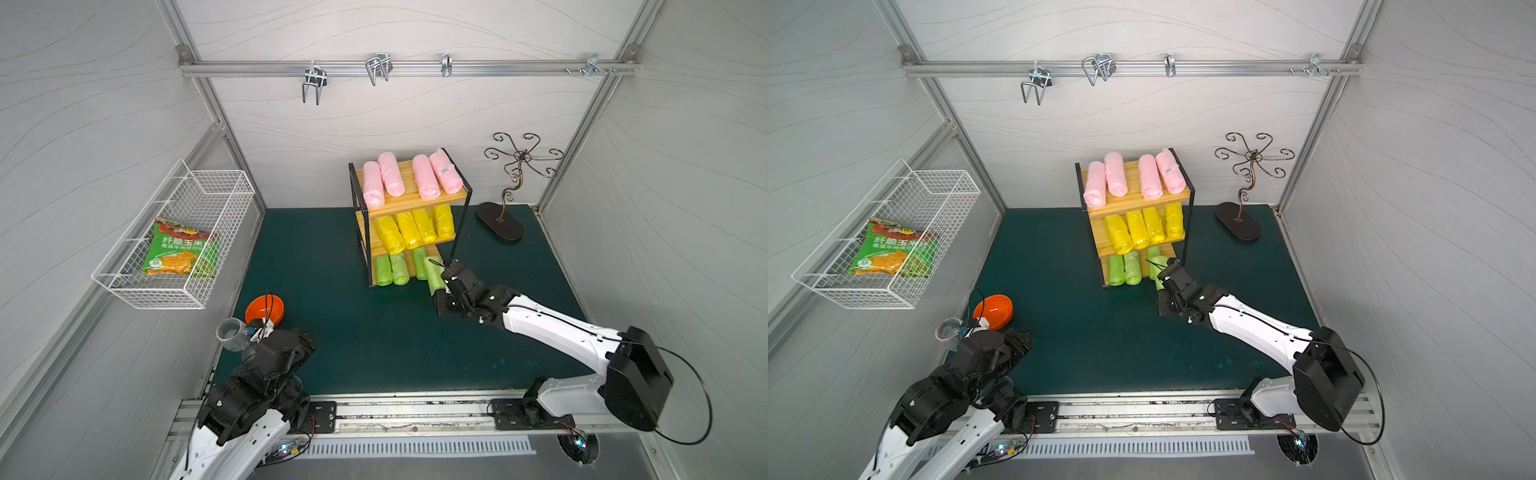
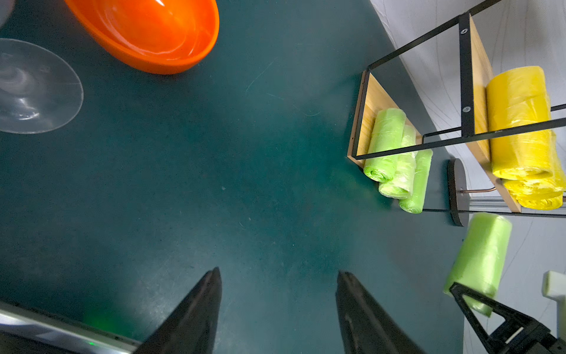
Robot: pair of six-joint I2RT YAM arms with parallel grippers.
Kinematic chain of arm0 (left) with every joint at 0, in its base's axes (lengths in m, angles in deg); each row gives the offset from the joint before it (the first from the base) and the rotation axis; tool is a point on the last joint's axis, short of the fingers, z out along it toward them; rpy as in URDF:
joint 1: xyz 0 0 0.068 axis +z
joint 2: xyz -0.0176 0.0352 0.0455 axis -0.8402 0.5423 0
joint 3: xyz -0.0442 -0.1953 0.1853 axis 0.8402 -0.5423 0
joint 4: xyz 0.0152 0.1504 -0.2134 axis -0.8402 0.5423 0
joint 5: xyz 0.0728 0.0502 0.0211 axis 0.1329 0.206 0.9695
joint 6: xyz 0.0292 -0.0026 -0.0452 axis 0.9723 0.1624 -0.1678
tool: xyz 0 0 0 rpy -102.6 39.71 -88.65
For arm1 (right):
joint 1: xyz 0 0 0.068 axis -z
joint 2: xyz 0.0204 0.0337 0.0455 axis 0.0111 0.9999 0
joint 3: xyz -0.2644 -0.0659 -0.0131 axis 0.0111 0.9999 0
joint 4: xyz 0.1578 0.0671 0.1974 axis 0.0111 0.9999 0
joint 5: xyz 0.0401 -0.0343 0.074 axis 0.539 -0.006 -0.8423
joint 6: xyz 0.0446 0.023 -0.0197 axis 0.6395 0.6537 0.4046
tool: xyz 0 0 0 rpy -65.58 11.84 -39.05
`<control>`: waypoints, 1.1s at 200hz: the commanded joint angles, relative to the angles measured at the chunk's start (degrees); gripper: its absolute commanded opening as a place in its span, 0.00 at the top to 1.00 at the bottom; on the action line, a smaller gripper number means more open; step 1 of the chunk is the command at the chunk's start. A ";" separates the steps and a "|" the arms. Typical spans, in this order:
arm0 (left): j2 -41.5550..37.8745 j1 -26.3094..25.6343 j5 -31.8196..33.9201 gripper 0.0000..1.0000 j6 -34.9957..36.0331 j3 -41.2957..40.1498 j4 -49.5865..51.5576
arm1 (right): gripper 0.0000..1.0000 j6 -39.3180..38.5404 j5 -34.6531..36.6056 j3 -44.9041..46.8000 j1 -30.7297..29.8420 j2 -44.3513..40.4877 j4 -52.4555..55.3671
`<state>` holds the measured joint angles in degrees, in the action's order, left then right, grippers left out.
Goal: Sort the rolls of trash bags by color and place them on the shelf
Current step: Pick up the roll of trash bags from the center of the board, then place the roll of trash bags on the shelf.
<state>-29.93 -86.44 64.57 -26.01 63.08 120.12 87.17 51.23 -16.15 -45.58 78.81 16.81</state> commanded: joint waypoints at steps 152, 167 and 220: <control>0.86 0.19 -0.13 0.36 1.01 -0.06 -2.91 | 1.00 -9.21 -6.39 -11.67 12.12 25.59 -7.12; 0.99 0.19 -0.08 0.36 1.18 0.13 -2.46 | 1.00 -9.75 -5.08 -12.91 12.08 27.60 -6.91; 0.38 0.16 0.85 0.36 1.36 0.46 -1.08 | 1.00 -11.40 0.04 -14.09 12.06 30.55 -7.75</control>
<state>-29.49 -86.41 64.18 -25.55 62.54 119.60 77.66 47.77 -28.76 -33.76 108.34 10.29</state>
